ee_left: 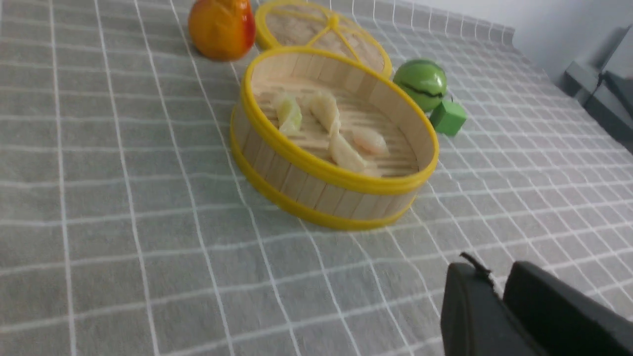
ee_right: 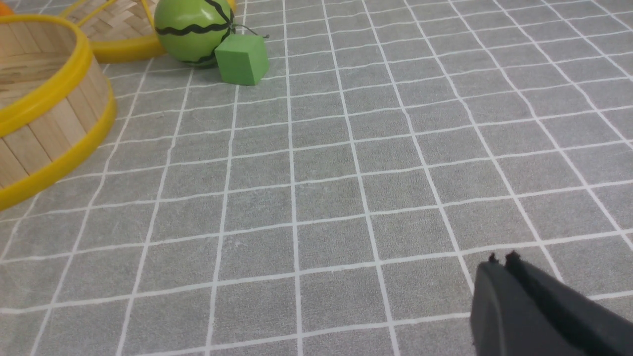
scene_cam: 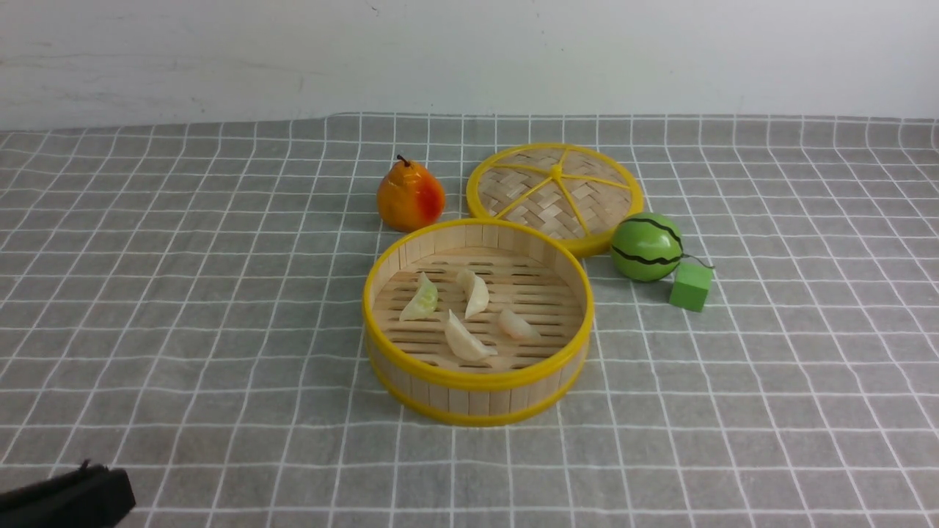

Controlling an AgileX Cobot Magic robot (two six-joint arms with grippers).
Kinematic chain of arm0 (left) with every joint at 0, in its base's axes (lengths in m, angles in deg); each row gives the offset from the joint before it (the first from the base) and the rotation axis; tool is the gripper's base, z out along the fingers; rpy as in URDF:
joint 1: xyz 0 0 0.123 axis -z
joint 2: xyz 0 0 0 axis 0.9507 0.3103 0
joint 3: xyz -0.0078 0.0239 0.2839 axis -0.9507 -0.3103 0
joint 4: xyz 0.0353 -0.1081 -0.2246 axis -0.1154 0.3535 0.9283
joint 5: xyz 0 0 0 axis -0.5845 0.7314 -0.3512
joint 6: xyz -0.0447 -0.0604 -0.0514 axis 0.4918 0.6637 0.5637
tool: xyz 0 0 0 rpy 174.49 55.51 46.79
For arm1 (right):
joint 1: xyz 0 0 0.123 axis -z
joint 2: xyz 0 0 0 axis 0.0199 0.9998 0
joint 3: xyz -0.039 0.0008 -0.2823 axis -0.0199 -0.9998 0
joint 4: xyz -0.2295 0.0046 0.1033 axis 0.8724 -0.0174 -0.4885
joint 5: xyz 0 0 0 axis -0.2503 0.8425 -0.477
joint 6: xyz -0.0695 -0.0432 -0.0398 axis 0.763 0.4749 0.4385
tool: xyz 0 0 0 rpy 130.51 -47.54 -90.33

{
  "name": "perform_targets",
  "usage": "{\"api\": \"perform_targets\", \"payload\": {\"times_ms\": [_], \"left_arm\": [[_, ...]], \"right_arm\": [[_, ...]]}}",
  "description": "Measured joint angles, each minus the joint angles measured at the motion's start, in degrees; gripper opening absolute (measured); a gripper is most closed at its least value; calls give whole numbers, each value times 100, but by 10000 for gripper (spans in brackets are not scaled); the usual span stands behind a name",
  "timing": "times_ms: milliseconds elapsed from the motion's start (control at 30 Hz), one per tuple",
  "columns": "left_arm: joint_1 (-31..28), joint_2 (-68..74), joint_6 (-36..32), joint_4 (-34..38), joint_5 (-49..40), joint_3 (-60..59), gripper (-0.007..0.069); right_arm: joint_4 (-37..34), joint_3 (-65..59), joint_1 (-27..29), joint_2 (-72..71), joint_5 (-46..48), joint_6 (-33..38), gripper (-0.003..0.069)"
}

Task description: Put the dumplings into the steamer on the table with the grey tablecloth.

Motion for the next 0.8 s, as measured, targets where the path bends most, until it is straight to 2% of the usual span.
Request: {"api": "perform_targets", "payload": {"times_ms": [33, 100, 200, 333, 567, 800], "left_arm": [[0, 0, 0, -54, 145, -34, 64], [-65, -6, 0, -407, 848, -270, -7], [-442, -66, 96, -836, 1795, -738, -14], [-1236, -491, 480, -1072, 2060, -1364, -14], [-2304, -1611, 719, -1390, 941, -1934, -14], [-2474, -1669, 736, -1432, -32, -2111, -14]], "right_arm": [[0, 0, 0, 0, 0, 0, -10], [0, 0, 0, 0, 0, 0, -6], [0, 0, 0, 0, 0, 0, -4], [0, 0, 0, 0, 0, 0, -1], [0, 0, 0, 0, 0, 0, 5], [0, 0, 0, 0, 0, 0, 12]]}}
